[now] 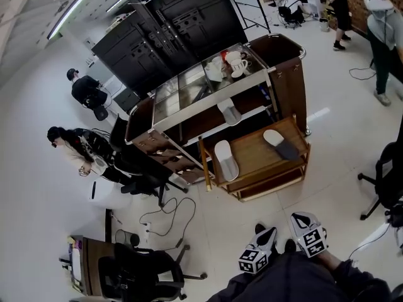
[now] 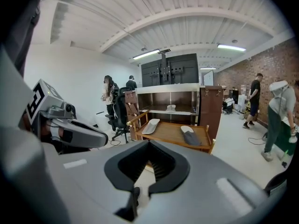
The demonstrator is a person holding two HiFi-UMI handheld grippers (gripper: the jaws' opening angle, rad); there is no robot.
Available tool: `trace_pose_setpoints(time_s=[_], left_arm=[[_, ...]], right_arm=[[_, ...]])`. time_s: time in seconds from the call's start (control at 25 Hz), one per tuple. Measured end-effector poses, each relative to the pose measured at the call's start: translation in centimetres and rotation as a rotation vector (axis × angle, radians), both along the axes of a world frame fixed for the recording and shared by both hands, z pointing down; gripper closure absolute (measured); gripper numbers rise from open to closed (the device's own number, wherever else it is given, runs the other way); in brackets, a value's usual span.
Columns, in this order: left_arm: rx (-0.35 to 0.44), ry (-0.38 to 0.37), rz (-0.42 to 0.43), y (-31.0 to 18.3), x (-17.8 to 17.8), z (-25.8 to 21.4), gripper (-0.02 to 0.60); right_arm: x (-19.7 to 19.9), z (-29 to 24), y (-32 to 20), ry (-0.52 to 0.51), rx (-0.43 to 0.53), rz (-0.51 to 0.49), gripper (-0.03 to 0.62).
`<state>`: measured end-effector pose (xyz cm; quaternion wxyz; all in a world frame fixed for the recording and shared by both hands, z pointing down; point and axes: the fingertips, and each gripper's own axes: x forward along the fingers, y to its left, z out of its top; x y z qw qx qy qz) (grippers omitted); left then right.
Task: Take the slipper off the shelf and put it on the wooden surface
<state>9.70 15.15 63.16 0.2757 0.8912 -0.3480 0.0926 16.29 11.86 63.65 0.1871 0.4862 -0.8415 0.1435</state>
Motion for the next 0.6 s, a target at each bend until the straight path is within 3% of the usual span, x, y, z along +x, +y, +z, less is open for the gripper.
trace_pose_setpoints(time_s=[0.6], left_arm=[[-0.009, -0.016, -0.033, -1.4, -2.1, 0.3, 0.574]], right_arm=[[-1.6, 0.0, -1.5, -0.025, -0.001, -0.008, 0.594]])
